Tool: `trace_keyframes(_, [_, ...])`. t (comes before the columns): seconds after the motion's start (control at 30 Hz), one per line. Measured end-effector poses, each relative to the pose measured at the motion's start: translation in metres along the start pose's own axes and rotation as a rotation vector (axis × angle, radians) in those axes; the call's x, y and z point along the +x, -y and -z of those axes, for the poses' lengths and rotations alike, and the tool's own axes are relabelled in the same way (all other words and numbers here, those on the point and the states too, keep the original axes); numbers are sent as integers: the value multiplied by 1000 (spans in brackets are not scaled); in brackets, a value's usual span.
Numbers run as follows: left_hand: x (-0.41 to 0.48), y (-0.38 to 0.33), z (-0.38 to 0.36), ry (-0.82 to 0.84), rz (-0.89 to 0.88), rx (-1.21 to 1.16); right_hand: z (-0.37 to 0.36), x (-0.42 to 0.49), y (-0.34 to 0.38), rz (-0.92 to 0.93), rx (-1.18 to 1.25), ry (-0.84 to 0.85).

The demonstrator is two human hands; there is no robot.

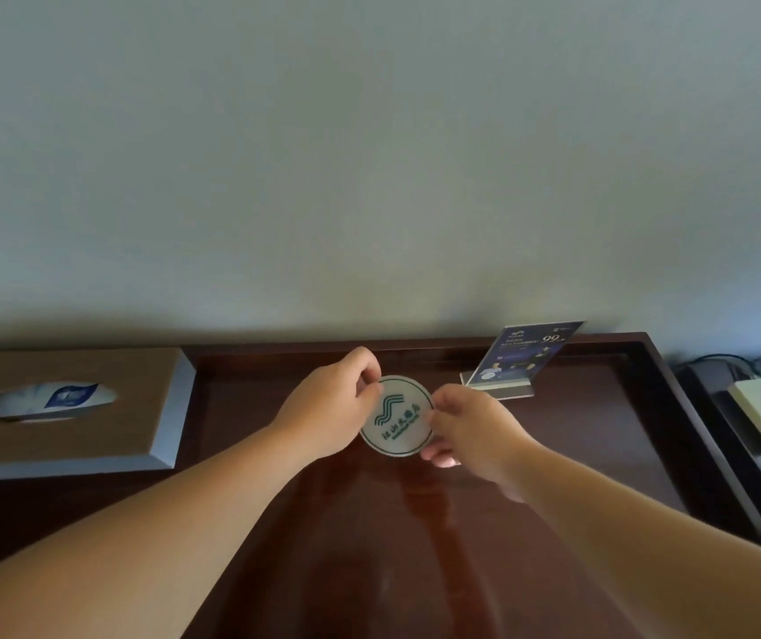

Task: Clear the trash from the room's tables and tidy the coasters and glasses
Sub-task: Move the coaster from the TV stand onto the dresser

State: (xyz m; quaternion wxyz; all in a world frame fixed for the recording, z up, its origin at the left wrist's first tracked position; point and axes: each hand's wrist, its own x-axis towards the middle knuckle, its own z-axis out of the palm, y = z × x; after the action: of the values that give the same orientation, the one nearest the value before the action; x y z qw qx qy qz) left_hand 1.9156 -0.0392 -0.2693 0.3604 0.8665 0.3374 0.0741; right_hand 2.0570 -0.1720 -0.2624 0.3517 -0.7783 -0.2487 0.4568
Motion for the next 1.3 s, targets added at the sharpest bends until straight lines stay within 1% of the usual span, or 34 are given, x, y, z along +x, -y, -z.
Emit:
trace_keyframes(0.1, [5, 14, -16, 55, 61, 38, -4, 11, -8, -102, 272, -3])
trace_keyframes(0.17, [7, 22, -28, 97, 92, 34, -6, 20, -11, -161, 392, -14])
trace_keyframes(0.27, [12, 29, -46, 118, 115, -11, -11, 38, -15, -210, 463, -19])
trace_keyframes(0.33, [18, 32, -55, 95, 141, 17, -14, 49, -19, -236, 450, -36])
trace_keyframes(0.4, [23, 33, -61, 74, 170, 68, -16, 59, -23, -258, 373, -62])
trace_keyframes(0.47, [29, 32, -65, 53, 180, 114, -19, 70, -29, -247, 225, -100])
trace_keyframes(0.63, [38, 23, -70, 31, 209, 175, -17, 83, -33, -46, -242, -176])
trace_keyframes(0.7, [41, 20, -72, 29, 224, 192, -15, 83, -32, 7, -377, -162])
trace_keyframes(0.8, [43, 18, -72, 27, 245, 200, -11, 83, -29, 40, -540, -144])
trace_keyframes(0.97, [46, 16, -74, 18, 230, 207, -3, 83, -30, 83, -655, -150])
trace_keyframes(1.3, [48, 19, -73, 32, 166, 195, 0, 79, -34, 152, -675, -188])
